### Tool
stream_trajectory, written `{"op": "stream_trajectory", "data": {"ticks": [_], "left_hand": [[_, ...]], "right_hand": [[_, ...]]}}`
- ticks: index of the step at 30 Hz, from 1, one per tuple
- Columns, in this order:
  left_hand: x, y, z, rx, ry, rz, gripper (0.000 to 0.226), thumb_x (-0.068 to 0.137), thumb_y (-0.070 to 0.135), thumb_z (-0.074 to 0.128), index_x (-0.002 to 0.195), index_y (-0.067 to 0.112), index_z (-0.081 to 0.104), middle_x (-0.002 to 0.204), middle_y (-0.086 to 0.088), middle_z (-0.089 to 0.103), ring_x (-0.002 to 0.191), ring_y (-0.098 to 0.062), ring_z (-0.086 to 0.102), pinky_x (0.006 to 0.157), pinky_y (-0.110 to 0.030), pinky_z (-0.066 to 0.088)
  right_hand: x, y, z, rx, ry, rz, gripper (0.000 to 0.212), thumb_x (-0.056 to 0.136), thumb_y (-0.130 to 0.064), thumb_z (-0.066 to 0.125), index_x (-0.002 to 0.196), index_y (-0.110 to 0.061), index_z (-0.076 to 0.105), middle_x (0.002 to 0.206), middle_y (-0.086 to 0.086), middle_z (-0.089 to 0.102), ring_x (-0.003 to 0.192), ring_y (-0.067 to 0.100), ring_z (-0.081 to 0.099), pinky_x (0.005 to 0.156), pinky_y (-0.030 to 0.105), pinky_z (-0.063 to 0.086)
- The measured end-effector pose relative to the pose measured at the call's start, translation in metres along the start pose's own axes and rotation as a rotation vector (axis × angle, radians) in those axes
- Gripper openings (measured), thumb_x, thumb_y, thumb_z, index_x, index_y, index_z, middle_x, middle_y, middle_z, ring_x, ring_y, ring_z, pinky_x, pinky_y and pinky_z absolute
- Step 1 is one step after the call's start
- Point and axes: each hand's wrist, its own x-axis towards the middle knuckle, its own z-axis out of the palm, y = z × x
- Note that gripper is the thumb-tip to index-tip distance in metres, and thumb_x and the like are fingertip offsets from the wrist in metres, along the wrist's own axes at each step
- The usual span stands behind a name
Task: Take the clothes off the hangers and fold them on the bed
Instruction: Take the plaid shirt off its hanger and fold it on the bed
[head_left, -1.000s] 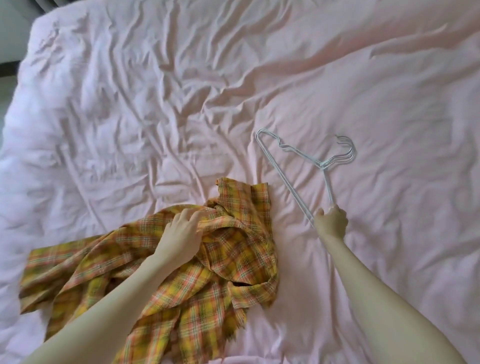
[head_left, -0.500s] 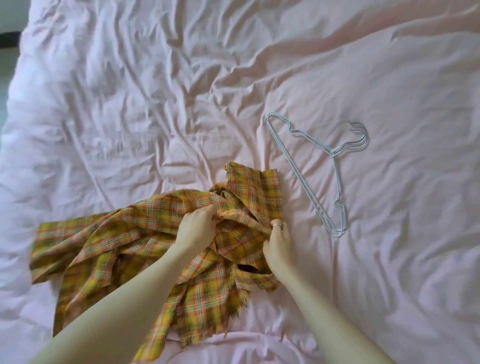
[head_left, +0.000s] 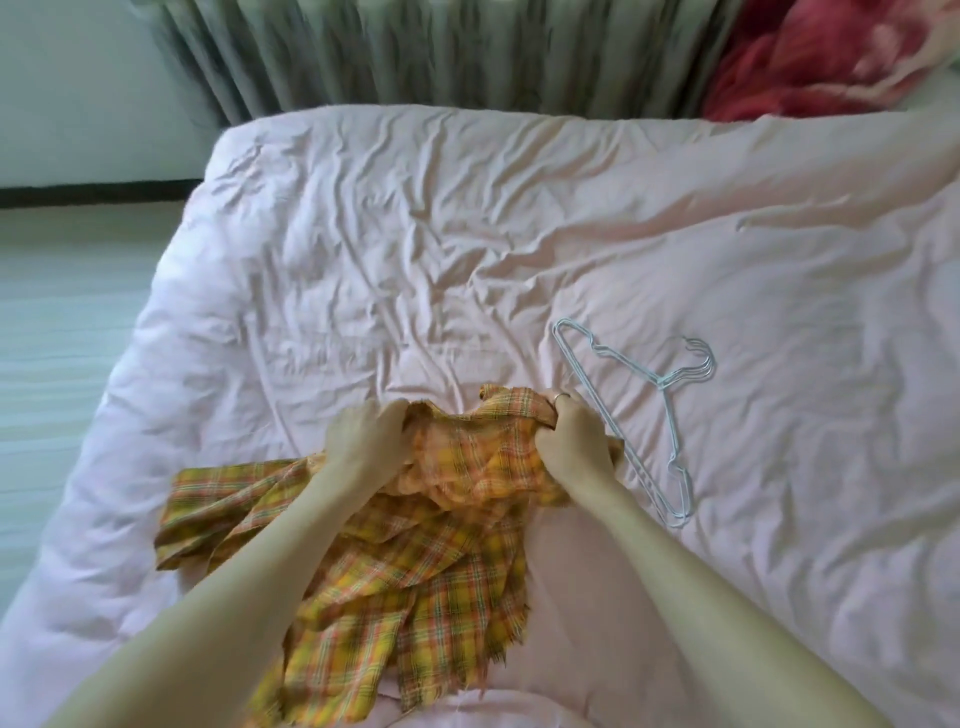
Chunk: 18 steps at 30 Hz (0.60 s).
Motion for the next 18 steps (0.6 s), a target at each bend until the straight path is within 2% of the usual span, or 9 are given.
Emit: {"op": "stream_trajectory", "data": {"ticks": [2,4,5,8,11,13,15,17,18], "left_hand": [[-0.004,-0.01,-0.029,-0.114,0.117,-0.087,0.023,0.093,0.032,0.045,0.088,0.011,0.054,0.085,-0.009,0.065,0.078,-0.03,0.06,0.056,-0.031,0.036],[-0.005,-0.022,-0.059,-0.27,0.22,-0.172,0.019,0.089,0.027,0.053,0.084,0.009,0.05,0.085,-0.009,0.058,0.079,-0.03,0.056,0.058,-0.032,0.033],[-0.006,-0.029,-0.075,-0.332,0.28,-0.194,0.019,0.087,0.026,0.057,0.085,0.007,0.052,0.09,-0.011,0.057,0.083,-0.032,0.056,0.061,-0.033,0.035],[-0.011,-0.047,-0.131,-0.435,0.479,-0.15,0.019,0.084,0.021,0.061,0.086,0.004,0.055,0.102,-0.012,0.056,0.088,-0.035,0.055,0.069,-0.039,0.042],[-0.013,-0.057,-0.188,-0.585,0.647,-0.112,0.009,0.081,0.01,0.056,0.079,0.002,0.056,0.086,-0.01,0.057,0.078,-0.029,0.05,0.07,-0.037,0.042],[-0.014,-0.061,-0.228,-0.702,0.735,-0.14,0.016,0.08,0.007,0.052,0.066,0.005,0.045,0.066,-0.006,0.047,0.064,-0.022,0.04,0.06,-0.034,0.033],[-0.015,-0.064,-0.26,-0.833,0.786,-0.164,0.024,0.081,0.007,0.051,0.062,0.01,0.036,0.061,-0.002,0.038,0.06,-0.018,0.032,0.053,-0.031,0.028],[-0.017,-0.069,-0.293,-0.947,0.83,-0.152,0.021,0.082,0.008,0.051,0.067,0.01,0.037,0.063,-0.001,0.037,0.063,-0.018,0.032,0.052,-0.027,0.027],[-0.016,-0.071,-0.308,-0.983,0.847,-0.153,0.019,0.082,0.011,0.051,0.069,0.011,0.038,0.064,0.0,0.037,0.063,-0.017,0.032,0.053,-0.027,0.027]], "right_hand": [[-0.003,-0.032,-0.02,-0.064,0.071,-0.085,0.039,0.075,0.001,0.05,0.112,-0.002,0.06,0.118,0.008,0.054,0.112,0.027,0.049,0.087,0.023,0.027],[-0.004,-0.056,-0.037,-0.1,0.142,-0.171,0.042,0.071,0.002,0.051,0.112,-0.003,0.061,0.117,0.007,0.054,0.112,0.028,0.05,0.097,0.034,0.036],[-0.005,-0.067,-0.045,-0.117,0.174,-0.218,0.043,0.071,0.003,0.051,0.112,-0.004,0.062,0.115,0.006,0.053,0.111,0.027,0.05,0.095,0.039,0.04],[-0.008,-0.105,-0.072,-0.179,0.275,-0.336,0.034,0.078,0.006,0.049,0.109,0.0,0.063,0.112,0.009,0.053,0.106,0.029,0.051,0.086,0.035,0.044],[-0.01,-0.154,-0.102,-0.186,0.378,-0.379,0.018,0.086,-0.002,0.048,0.098,-0.001,0.061,0.108,0.011,0.054,0.096,0.032,0.055,0.075,0.035,0.043],[-0.012,-0.192,-0.123,-0.058,0.421,-0.378,0.016,0.088,-0.013,0.05,0.095,-0.005,0.061,0.103,0.01,0.061,0.092,0.032,0.057,0.074,0.034,0.043],[-0.013,-0.226,-0.145,0.137,0.399,-0.376,0.019,0.087,-0.014,0.049,0.093,-0.009,0.066,0.095,0.006,0.068,0.088,0.026,0.059,0.075,0.032,0.046],[-0.015,-0.26,-0.17,0.28,0.366,-0.389,0.024,0.084,-0.008,0.046,0.074,-0.017,0.066,0.076,0.002,0.065,0.074,0.02,0.055,0.066,0.024,0.046],[-0.016,-0.274,-0.182,0.323,0.357,-0.39,0.027,0.082,-0.006,0.044,0.064,-0.019,0.06,0.064,0.001,0.058,0.065,0.017,0.049,0.057,0.019,0.042]]}}
